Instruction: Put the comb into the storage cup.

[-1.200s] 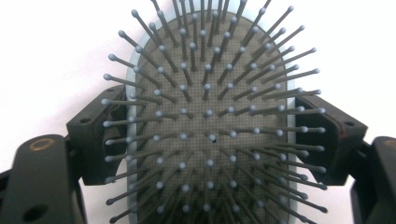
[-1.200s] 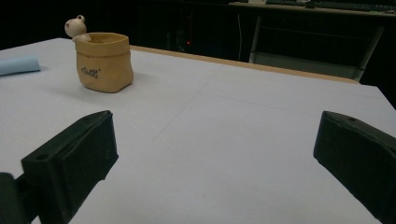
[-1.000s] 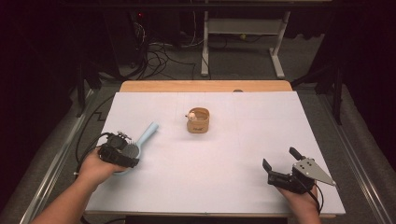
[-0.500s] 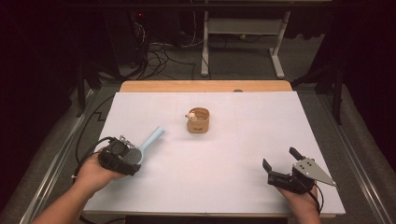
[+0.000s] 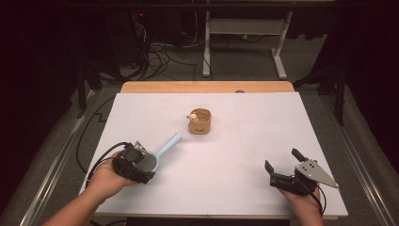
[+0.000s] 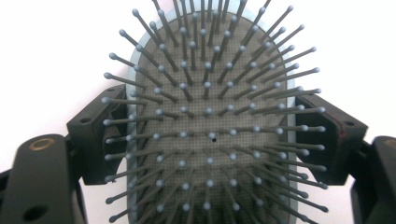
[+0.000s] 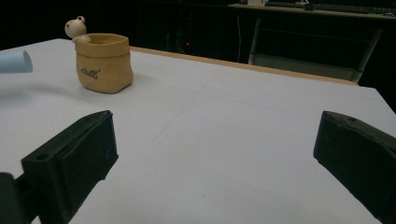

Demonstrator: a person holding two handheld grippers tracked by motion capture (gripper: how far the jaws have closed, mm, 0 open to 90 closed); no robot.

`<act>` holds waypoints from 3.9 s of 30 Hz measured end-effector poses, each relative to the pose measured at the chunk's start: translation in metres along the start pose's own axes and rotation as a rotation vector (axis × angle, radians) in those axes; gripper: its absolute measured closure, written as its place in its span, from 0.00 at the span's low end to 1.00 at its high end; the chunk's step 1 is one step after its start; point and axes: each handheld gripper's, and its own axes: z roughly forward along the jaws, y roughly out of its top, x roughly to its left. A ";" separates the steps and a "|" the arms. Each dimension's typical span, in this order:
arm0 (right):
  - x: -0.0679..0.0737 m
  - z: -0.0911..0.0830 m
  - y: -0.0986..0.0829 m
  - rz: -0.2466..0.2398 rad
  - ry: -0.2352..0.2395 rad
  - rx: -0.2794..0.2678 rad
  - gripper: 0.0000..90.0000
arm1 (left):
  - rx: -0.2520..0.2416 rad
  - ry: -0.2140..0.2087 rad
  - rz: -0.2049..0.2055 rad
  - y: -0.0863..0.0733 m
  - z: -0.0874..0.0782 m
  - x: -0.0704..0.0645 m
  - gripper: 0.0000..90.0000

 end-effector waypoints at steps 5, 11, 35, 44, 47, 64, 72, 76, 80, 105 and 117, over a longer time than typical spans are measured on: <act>0.000 0.000 0.000 -0.001 0.000 0.000 0.00 | -0.003 -0.033 0.020 0.000 0.004 -0.015 0.23; 0.000 0.000 0.000 0.000 0.001 -0.002 0.00 | 0.006 -0.067 0.050 0.005 0.011 -0.030 0.23; 0.003 0.016 0.004 -0.031 -0.002 0.013 0.00 | 0.002 -0.139 0.110 0.017 0.031 -0.069 0.23; 0.010 0.032 0.011 -0.045 -0.011 0.008 0.00 | -0.002 -0.157 0.124 0.019 0.028 -0.076 0.23; 0.010 0.041 0.012 -0.059 -0.016 0.021 0.00 | -0.007 -0.158 0.121 0.023 0.028 -0.077 0.23; 0.010 0.070 0.013 -0.154 -0.039 0.083 0.00 | 0.014 -0.142 0.159 0.044 0.037 -0.093 0.23; 0.014 0.065 0.012 -0.242 -0.025 0.082 0.00 | 0.013 -0.121 0.165 0.055 0.047 -0.100 0.23; 0.015 0.063 0.009 -0.284 -0.018 0.095 0.00 | 0.024 -0.122 0.177 0.051 0.051 -0.104 0.23; 0.019 0.058 0.003 -0.349 0.003 0.108 0.00 | 0.026 -0.139 0.189 0.048 0.051 -0.109 0.23; 0.051 0.057 -0.005 -0.691 0.032 0.132 0.00 | 0.033 -0.153 0.209 0.045 0.048 -0.115 0.23; 0.067 0.053 -0.004 -0.827 0.027 0.122 0.00 | 0.031 -0.150 0.210 0.044 0.047 -0.116 0.23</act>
